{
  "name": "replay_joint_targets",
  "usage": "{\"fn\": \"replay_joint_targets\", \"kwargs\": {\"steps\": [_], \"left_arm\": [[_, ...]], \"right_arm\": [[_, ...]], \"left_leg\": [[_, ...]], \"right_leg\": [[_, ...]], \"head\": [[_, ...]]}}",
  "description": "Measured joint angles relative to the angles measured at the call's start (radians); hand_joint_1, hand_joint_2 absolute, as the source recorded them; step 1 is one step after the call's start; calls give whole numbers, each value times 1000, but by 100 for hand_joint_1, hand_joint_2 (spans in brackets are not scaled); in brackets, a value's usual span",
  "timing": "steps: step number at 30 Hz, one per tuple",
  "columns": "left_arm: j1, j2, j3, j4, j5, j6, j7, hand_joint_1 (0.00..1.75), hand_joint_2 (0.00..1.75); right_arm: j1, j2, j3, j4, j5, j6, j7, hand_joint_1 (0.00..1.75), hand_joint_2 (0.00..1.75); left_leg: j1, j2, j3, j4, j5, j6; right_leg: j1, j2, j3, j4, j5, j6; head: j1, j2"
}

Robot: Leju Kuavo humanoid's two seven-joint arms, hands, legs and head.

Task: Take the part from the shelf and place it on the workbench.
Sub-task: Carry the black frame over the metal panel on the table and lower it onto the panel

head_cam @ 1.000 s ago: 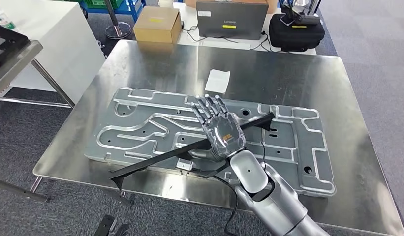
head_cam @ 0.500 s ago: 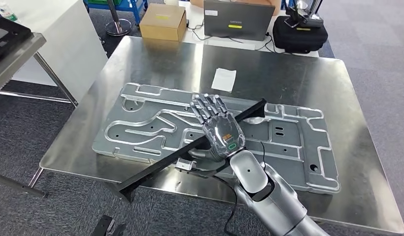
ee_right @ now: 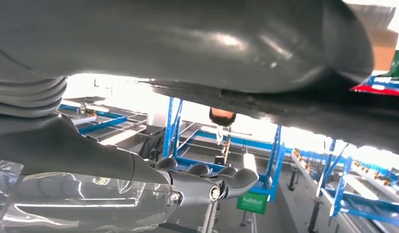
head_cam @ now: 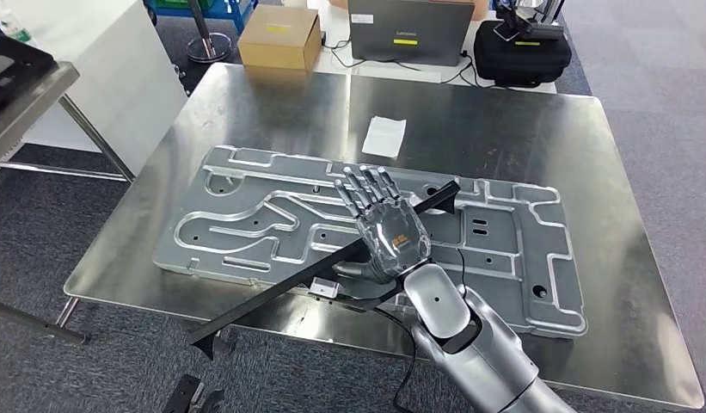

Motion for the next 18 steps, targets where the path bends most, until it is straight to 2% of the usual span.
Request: {"fn": "replay_joint_targets", "kwargs": {"steps": [2,3,4,5,6,7,9,11,13,14,16,18], "left_arm": [[1,0,0,0,0,0,0,0,0],[2,0,0,0,0,0,0,0,0],[3,0,0,0,0,0,0,0,0],[4,1,0,0,0,0,0,0,0],[4,2,0,0,0,0,0,0,0],[4,2,0,0,0,0,0,0,0],[2,3,0,0,0,0,0,0,0],[2,3,0,0,0,0,0,0,0],[2,3,0,0,0,0,0,0,0],[2,2,0,0,0,0,0,0,0],[1,1,0,0,0,0,0,0,0],[2,2,0,0,0,0,0,0,0]], "right_arm": [[0,0,0,0,0,0,0,0,0],[1,0,0,0,0,0,0,0,0],[2,0,0,1,0,0,0,0,0],[3,0,0,1,0,0,0,0,0],[3,0,0,1,0,0,0,0,0],[2,0,0,0,0,0,0,0,0],[1,0,0,0,0,0,0,0,0],[1,0,0,0,0,0,0,0,0],[0,0,0,0,0,0,0,0,0],[-1,0,0,0,0,0,0,0,0],[-2,0,0,0,0,0,0,0,0],[1,0,0,0,0,0,0,0,0]], "left_leg": [[3,0,-58,127,-62,-6],[3,0,-86,186,-82,-9],[4,1,-103,218,-84,-11],[4,1,-103,211,-66,-12],[4,1,-84,165,-32,-12],[5,1,-54,95,7,-10],[3,0,-4,-17,49,-4],[-1,-2,5,-45,49,4],[1,-2,4,-50,54,18],[3,-2,5,-54,56,26],[5,-1,7,-61,54,41],[3,0,9,-61,50,47]], "right_leg": [[0,-2,1,-1,0,-5],[1,-2,1,-1,0,-6],[1,-1,2,0,-1,-6],[1,-1,2,1,-1,-5],[1,1,2,3,-2,-4],[0,2,3,7,-4,-2],[4,4,-1,15,-9,7],[8,5,-6,18,-8,16],[7,5,-8,20,-9,26],[6,4,-14,33,-18,31],[4,4,-57,120,-64,40],[3,3,-128,255,-116,46]], "head": [[-3,0],[-4,0],[-4,0],[-4,0],[-4,0],[-4,0],[-5,0],[-5,0],[-4,0],[-3,0],[0,0],[2,0]]}}
